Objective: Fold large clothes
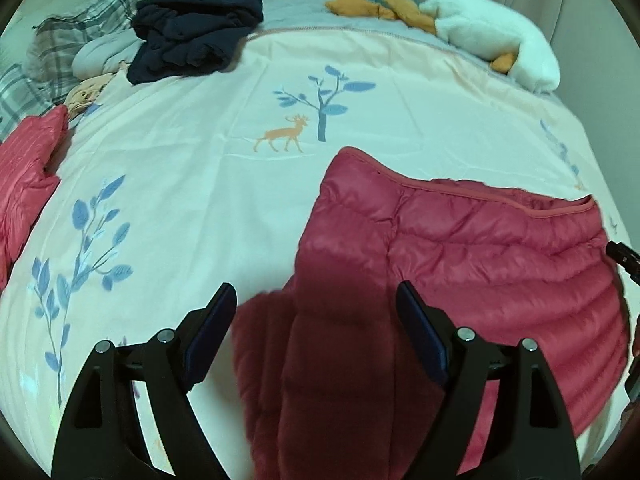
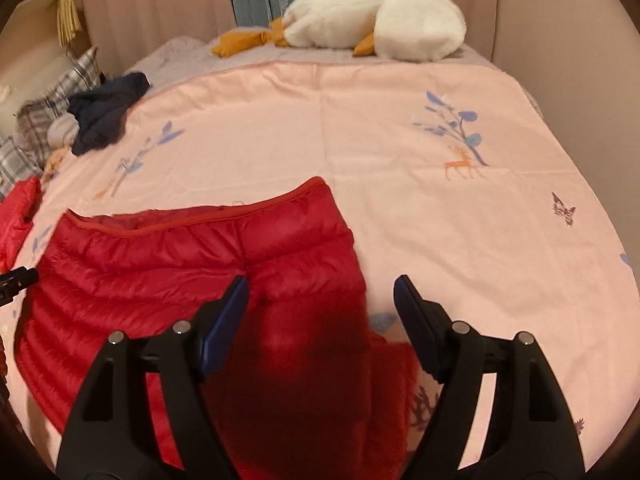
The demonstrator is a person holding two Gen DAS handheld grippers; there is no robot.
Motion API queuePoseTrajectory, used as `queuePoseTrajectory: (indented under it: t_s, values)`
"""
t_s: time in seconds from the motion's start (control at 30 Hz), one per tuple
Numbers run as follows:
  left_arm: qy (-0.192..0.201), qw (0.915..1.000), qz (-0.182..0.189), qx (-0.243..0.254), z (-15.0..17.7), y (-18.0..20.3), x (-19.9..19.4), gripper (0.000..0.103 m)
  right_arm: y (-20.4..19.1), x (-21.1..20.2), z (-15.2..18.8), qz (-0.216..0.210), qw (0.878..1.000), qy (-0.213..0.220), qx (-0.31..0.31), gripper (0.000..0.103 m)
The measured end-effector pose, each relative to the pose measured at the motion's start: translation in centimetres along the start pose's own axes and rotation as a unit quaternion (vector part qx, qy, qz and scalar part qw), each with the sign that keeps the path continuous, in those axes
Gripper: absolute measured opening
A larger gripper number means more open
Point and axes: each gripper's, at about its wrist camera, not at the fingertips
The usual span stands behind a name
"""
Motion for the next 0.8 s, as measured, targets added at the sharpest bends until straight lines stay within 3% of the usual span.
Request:
queuePoseTrajectory:
  t_s: [0.17, 0.4, 0.6, 0.8]
  values:
    - [0.030, 0.9987, 0.040, -0.002, 2.0, -0.2, -3.8, 0.083, -2.5, -3.6, 1.7, -0.025, 0.999, 0.039, -0.024, 0.080]
    - [0.060, 0.9961, 0.064, 0.009, 7.4, 1.5, -6.7, 0.083, -10.3, -6.8, 4.8, -0.065, 0.990, 0.074, -0.105, 0.081]
    - [0.085, 0.9941, 0.059, 0.032, 10.6, 3.8, -7.1, 0.083, -14.8, -6.5, 6.3, -0.050, 0.985, 0.071, -0.151, 0.081]
    - [0.071, 0.9953, 0.044, 0.048, 11.7, 4.6, -4.8, 0.083, -14.4, -5.1, 6.9, -0.036, 0.987, 0.060, -0.142, 0.083]
Point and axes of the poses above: each gripper's, at about its wrist camera, not at the fingertips, and x roughly the way its jaws point, y to its right, z to its underside, and after that the axes turned 15 degrees about -x, right-handed
